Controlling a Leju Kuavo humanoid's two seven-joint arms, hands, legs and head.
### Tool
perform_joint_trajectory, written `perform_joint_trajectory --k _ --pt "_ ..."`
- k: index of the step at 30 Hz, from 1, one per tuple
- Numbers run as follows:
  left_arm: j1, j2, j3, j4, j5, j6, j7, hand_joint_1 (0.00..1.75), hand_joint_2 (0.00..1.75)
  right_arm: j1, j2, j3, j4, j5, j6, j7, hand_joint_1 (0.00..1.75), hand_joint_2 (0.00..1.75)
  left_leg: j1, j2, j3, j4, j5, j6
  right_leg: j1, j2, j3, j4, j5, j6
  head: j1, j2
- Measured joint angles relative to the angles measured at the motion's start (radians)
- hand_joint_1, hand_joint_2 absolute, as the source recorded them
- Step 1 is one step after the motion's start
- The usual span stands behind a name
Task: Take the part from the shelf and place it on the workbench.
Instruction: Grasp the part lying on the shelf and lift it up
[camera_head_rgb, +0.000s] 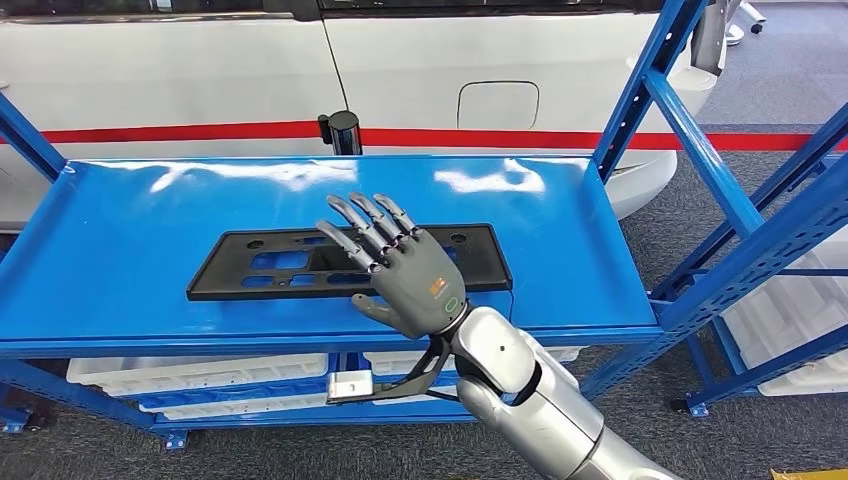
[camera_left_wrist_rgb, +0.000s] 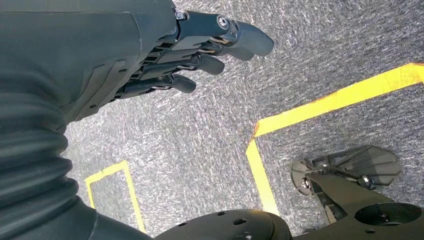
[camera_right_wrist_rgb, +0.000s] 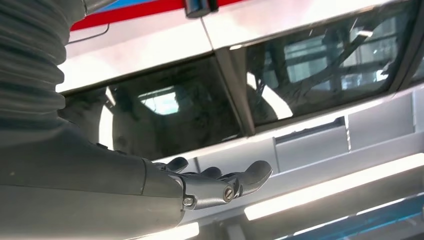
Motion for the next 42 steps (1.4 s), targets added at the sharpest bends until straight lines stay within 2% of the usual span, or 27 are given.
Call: perform_joint_trajectory --k 7,21,33,42 --pt "-0.001 0.001 0.007 0.000 -0.005 -0.002 0.001 0.00 1.75 -0.015 0.039 0.055 0.075 -0.010 0.006 0.000 0.00 1.75 0.000 0.000 0.000 0.000 0.000 0.000 0.000 0.000 0.000 0.000 0.000 0.000 0.000 0.000" --pt "-0.001 0.002 0.024 0.000 -0.005 0.004 -0.009 0.00 1.75 -0.036 0.098 0.104 0.190 -0.046 0.027 -0.008 0.00 1.75 0.000 0.000 0.000 0.000 0.000 0.000 0.000 0.000 0.000 0.000 0.000 0.000 0.000 0.000" --pt "-0.002 0.005 0.036 0.000 -0.005 0.015 -0.010 0.00 1.75 -0.049 0.130 0.120 0.256 -0.048 0.018 0.001 0.00 1.75 0.000 0.000 0.000 0.000 0.000 0.000 0.000 0.000 0.000 0.000 0.000 0.000 0.000 0.000" --pt "-0.012 0.007 0.045 0.000 -0.017 0.022 -0.019 0.00 1.75 -0.080 0.190 0.120 0.377 -0.062 -0.023 0.022 0.00 1.75 0.000 0.000 0.000 0.000 0.000 0.000 0.000 0.000 0.000 0.000 0.000 0.000 0.000 0.000"
